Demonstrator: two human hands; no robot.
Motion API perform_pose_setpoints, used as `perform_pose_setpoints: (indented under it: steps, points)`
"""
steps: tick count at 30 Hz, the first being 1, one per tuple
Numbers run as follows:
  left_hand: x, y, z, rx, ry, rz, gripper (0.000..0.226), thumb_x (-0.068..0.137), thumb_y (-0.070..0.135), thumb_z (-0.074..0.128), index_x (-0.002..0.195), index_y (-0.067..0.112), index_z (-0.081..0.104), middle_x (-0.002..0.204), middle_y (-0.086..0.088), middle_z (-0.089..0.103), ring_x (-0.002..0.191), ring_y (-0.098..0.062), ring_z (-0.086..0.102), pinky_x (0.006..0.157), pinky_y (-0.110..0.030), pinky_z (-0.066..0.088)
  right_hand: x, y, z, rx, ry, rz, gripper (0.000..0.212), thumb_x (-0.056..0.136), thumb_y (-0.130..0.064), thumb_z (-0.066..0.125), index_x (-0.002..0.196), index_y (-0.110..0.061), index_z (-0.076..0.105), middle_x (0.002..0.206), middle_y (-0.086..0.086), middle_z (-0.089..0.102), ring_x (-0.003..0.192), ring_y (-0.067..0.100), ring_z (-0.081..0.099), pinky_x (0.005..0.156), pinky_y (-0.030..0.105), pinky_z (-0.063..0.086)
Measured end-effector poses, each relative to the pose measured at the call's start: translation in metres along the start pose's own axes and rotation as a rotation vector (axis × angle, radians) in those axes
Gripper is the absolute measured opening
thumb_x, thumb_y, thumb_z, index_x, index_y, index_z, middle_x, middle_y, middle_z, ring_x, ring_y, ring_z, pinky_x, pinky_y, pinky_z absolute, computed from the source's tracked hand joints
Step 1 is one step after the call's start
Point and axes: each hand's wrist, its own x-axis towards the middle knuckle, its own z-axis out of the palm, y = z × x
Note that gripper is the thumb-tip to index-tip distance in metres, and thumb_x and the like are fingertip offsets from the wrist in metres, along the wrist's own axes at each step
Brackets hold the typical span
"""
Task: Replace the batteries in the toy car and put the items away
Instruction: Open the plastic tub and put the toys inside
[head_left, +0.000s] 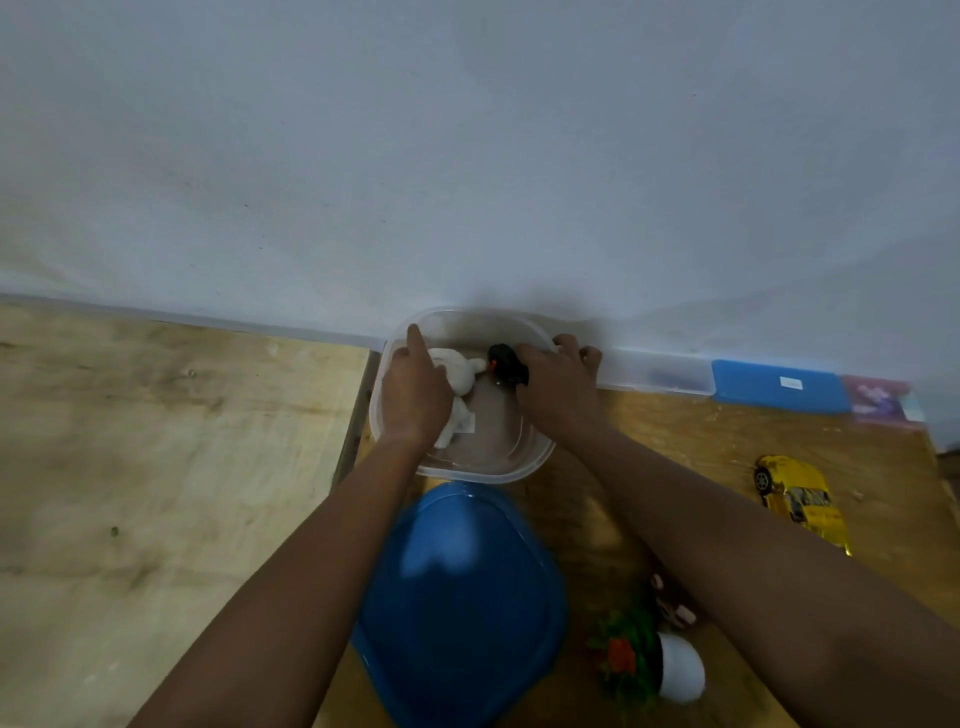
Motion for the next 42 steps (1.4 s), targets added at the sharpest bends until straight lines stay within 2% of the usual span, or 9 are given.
perform_pose_setpoints:
  steps: [7, 12, 15, 18, 22, 26, 31, 38, 42]
  points:
    - [-0.04, 0.008, 0.0, 0.108, 0.031, 0.069, 0.069, 0.082, 0.012, 0.063, 0.147, 0.011, 0.04, 0.151, -0.018, 0.038, 0.129, -0.04, 0.044, 0.096, -0.045, 0.045, -0.019, 0.008, -0.008, 0.101, 0.041, -0.017, 0.031, 0.084, -0.031, 0.052, 0.115, -0.028, 0.058, 0.108, -0.001, 0.067, 0.126, 0.026, 0.038, 0.09, 0.042, 0.027]
    - [-0.078, 0.016, 0.001, 0.109, 0.08, 0.226, 0.048, 0.073, 0.022, 0.06, 0.119, 0.012, 0.063, 0.126, -0.011, 0.059, 0.11, -0.038, 0.057, 0.081, -0.045, 0.053, -0.054, 0.024, -0.005, 0.195, 0.168, 0.027, 0.04, 0.087, -0.04, 0.056, 0.125, -0.029, 0.059, 0.12, -0.006, 0.066, 0.123, 0.02, 0.046, 0.095, 0.042, 0.035]
    - [-0.109, 0.029, 0.007, 0.031, 0.115, 0.316, 0.048, 0.072, 0.018, 0.063, 0.119, 0.014, 0.066, 0.123, -0.01, 0.063, 0.109, -0.034, 0.058, 0.084, -0.046, 0.054, -0.083, 0.037, -0.007, 0.267, 0.334, 0.047, 0.027, 0.089, -0.044, 0.056, 0.11, -0.03, 0.064, 0.113, -0.009, 0.067, 0.111, 0.016, 0.056, 0.09, 0.038, 0.044]
    - [-0.138, 0.043, 0.02, 0.018, 0.196, 0.459, 0.038, 0.075, 0.019, 0.069, 0.112, 0.013, 0.067, 0.117, -0.009, 0.064, 0.107, -0.031, 0.057, 0.085, -0.043, 0.05, -0.111, 0.058, -0.009, 0.338, 0.408, 0.074, 0.034, 0.087, -0.041, 0.059, 0.116, -0.025, 0.067, 0.118, -0.003, 0.068, 0.111, 0.019, 0.06, 0.093, 0.041, 0.046]
    - [-0.191, 0.066, 0.042, 0.014, 0.077, 0.479, 0.039, 0.078, 0.035, 0.071, 0.113, 0.016, 0.07, 0.117, -0.009, 0.064, 0.107, -0.028, 0.058, 0.085, -0.042, 0.052, -0.163, 0.101, -0.012, 0.304, 0.261, 0.185, 0.044, 0.085, -0.039, 0.065, 0.127, -0.027, 0.06, 0.134, -0.001, 0.059, 0.125, 0.021, 0.049, 0.101, 0.042, 0.038]
    - [-0.248, 0.093, 0.054, -0.002, -0.181, 0.409, 0.038, 0.082, 0.05, 0.068, 0.105, 0.021, 0.073, 0.106, -0.002, 0.069, 0.095, -0.02, 0.063, 0.075, -0.035, 0.053, -0.207, 0.137, 0.0, 0.293, 0.126, 0.261, 0.055, 0.082, -0.057, 0.061, 0.13, -0.032, 0.055, 0.134, -0.003, 0.058, 0.12, 0.018, 0.052, 0.098, 0.041, 0.046]
    - [-0.282, 0.086, 0.079, 0.157, -0.47, 0.262, 0.077, 0.066, 0.082, 0.058, 0.126, 0.034, 0.062, 0.123, 0.002, 0.063, 0.107, -0.02, 0.06, 0.084, -0.04, 0.054, -0.242, 0.157, 0.013, 0.357, -0.041, 0.241, 0.076, 0.078, -0.06, 0.064, 0.145, -0.035, 0.036, 0.15, 0.008, 0.036, 0.132, 0.027, 0.04, 0.101, 0.039, 0.038]
    - [-0.302, 0.085, 0.102, 0.253, -0.571, 0.29, 0.09, 0.053, 0.066, 0.082, 0.132, 0.032, 0.057, 0.122, -0.002, 0.059, 0.108, -0.024, 0.057, 0.085, -0.04, 0.052, -0.24, 0.16, 0.009, 0.391, -0.15, 0.149, 0.084, 0.085, -0.044, 0.066, 0.153, -0.039, 0.018, 0.159, 0.01, 0.016, 0.138, 0.029, 0.033, 0.098, 0.033, 0.036]
    - [-0.31, 0.082, 0.108, 0.187, -0.512, 0.276, 0.07, 0.064, 0.06, 0.081, 0.124, 0.028, 0.067, 0.113, -0.002, 0.067, 0.1, -0.022, 0.061, 0.079, -0.036, 0.053, -0.226, 0.159, 0.004, 0.383, -0.325, 0.153, 0.081, 0.09, -0.041, 0.061, 0.152, -0.048, 0.01, 0.163, 0.006, -0.007, 0.138, 0.034, 0.034, 0.101, 0.038, 0.041]
